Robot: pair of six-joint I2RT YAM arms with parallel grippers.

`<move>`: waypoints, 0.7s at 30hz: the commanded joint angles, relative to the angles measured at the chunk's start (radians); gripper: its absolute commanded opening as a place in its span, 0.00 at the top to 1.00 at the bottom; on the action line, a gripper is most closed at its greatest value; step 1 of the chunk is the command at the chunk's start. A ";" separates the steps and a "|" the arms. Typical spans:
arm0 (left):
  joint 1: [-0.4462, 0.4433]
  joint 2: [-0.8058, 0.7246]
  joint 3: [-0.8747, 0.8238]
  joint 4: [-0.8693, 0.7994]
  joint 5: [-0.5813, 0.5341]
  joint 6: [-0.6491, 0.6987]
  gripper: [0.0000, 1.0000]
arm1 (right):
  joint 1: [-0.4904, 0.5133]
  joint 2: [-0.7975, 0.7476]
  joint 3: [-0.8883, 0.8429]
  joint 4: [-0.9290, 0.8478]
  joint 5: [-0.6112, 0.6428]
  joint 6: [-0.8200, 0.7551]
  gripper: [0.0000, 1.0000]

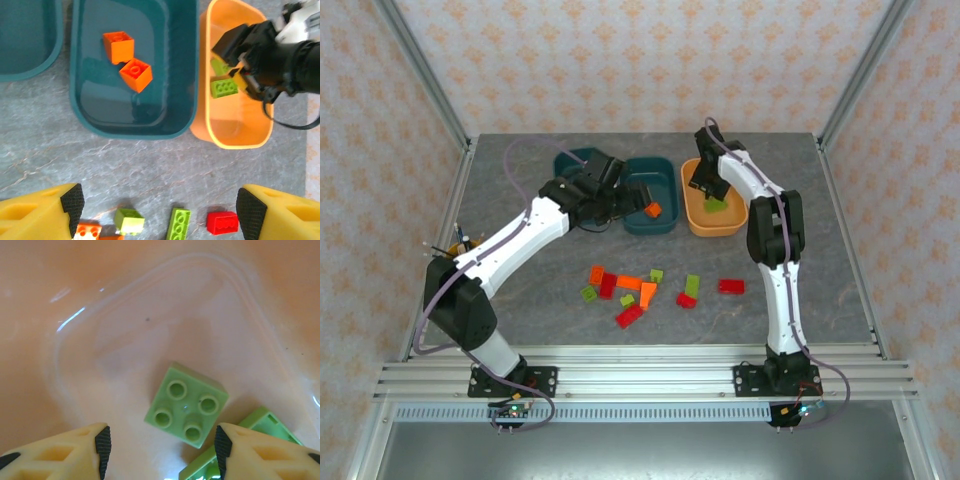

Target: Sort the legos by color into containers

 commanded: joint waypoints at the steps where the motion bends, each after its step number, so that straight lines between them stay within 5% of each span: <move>1: 0.016 -0.073 -0.038 -0.084 -0.049 -0.013 0.18 | 0.013 -0.135 0.036 -0.043 0.004 -0.021 0.41; 8: 0.053 -0.130 -0.086 -0.246 -0.067 0.075 0.18 | 0.083 -0.415 -0.117 0.040 0.001 -0.087 0.41; 17: 0.089 -0.011 -0.183 -0.325 0.018 0.348 0.22 | 0.303 -0.895 -0.818 0.521 -0.421 -0.128 0.34; 21: 0.089 0.091 -0.160 -0.327 0.020 0.413 0.24 | 0.415 -0.995 -0.994 0.572 -0.453 -0.096 0.30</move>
